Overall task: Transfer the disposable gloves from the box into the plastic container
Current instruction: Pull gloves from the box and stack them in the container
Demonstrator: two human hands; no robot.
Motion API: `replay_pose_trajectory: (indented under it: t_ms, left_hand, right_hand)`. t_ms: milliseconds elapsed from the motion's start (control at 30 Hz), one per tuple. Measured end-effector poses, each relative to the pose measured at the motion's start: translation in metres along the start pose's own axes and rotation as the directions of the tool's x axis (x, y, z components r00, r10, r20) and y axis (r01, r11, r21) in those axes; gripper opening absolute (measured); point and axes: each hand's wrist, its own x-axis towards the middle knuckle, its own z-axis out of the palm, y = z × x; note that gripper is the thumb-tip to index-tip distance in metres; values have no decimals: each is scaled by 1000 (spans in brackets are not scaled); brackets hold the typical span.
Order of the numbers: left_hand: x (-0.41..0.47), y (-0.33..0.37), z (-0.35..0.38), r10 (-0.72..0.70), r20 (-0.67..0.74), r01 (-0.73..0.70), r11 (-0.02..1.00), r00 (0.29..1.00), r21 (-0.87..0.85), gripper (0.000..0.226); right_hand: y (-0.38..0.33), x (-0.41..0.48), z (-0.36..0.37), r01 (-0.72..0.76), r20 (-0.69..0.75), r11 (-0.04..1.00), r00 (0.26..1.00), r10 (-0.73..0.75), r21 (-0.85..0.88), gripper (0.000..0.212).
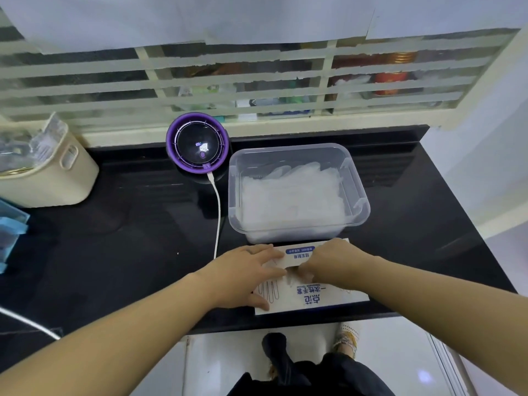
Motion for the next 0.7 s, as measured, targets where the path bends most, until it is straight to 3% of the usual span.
replay_pose_trajectory:
  t_ms: [167, 300, 400, 467, 567, 633, 700]
  left_hand:
    - [1, 1, 0, 7, -4, -7, 1000, 1000, -12, 71]
    - [2, 1, -2, -24, -9, 24, 999, 1000, -40, 86]
    - [3, 3, -3, -43, -4, 42, 999, 999, -31, 91]
    - [3, 4, -4, -46, 4, 46, 999, 999, -26, 90]
    - [3, 6, -7, -44, 11, 44, 999, 999, -17, 90]
    - [3, 7, -9, -45, 20, 46, 999, 999, -13, 89]
    - [3, 8, -11, -55, 27, 55, 998, 998, 3, 88]
  right_hand:
    - [-6, 7, 16, 8, -130, 1000, 992, -6, 16, 18]
    - [-5, 0, 13, 41, -202, 998, 979, -31, 45, 21]
    - [-3, -6, 8, 99, -289, 995, 953, -86, 29, 3]
    - [-2, -11, 6, 116, -364, 991, 928, -84, 68, 11]
    - [-3, -19, 2, 58, -322, 997, 946, -35, 60, 3]
    - [-5, -23, 7, 28, -480, 994, 877, 25, 103, 9]
    - [-8, -27, 7, 14, -643, 974, 753, 139, 227, 9]
